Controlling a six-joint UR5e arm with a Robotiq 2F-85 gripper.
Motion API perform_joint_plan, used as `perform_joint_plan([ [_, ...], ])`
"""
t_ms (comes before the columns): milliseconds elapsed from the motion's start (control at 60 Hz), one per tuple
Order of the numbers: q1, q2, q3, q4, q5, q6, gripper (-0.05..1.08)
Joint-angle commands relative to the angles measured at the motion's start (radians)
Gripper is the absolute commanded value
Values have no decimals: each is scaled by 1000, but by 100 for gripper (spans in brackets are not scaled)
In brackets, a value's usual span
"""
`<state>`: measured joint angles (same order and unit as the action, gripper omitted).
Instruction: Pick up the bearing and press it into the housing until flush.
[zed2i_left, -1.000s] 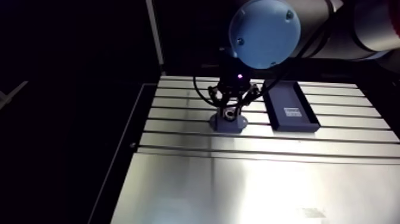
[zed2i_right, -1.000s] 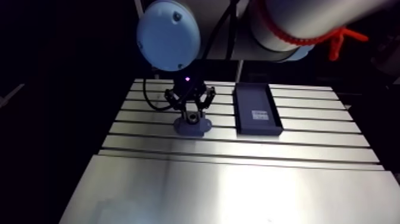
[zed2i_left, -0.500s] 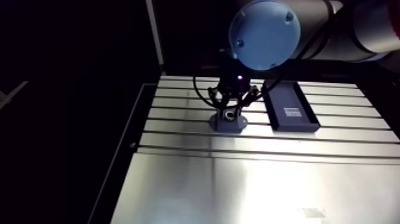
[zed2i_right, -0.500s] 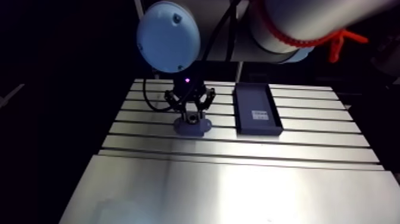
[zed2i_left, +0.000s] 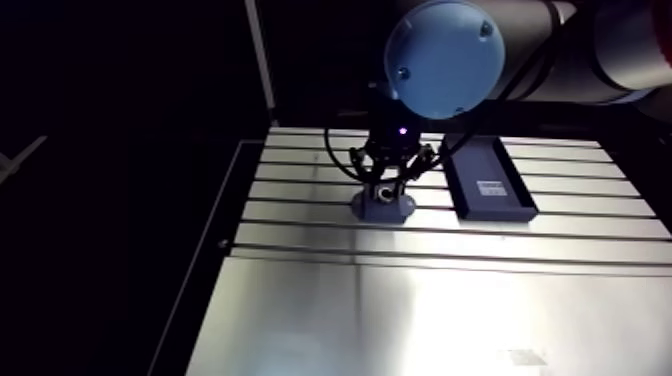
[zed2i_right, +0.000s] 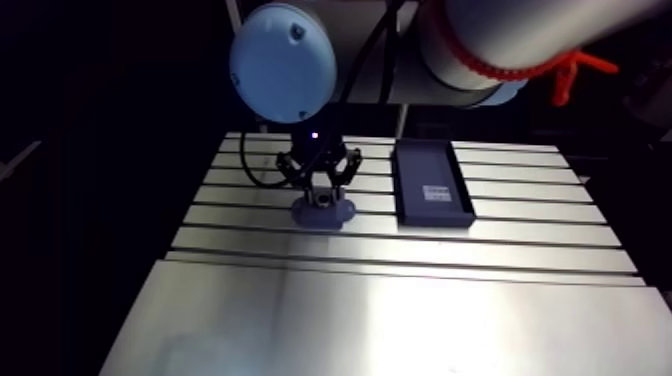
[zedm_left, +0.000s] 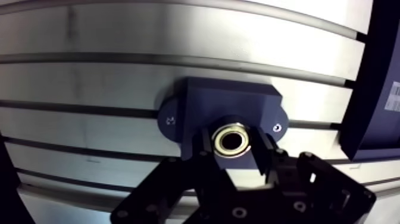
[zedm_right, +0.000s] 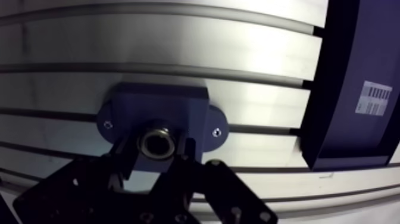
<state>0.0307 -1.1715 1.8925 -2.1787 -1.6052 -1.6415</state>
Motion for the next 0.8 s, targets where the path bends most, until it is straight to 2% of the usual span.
perform_joint_plan([
  [17,0,-1,1,1,1,-1,68],
  [800,0,-4,7,0,0,-1,69],
])
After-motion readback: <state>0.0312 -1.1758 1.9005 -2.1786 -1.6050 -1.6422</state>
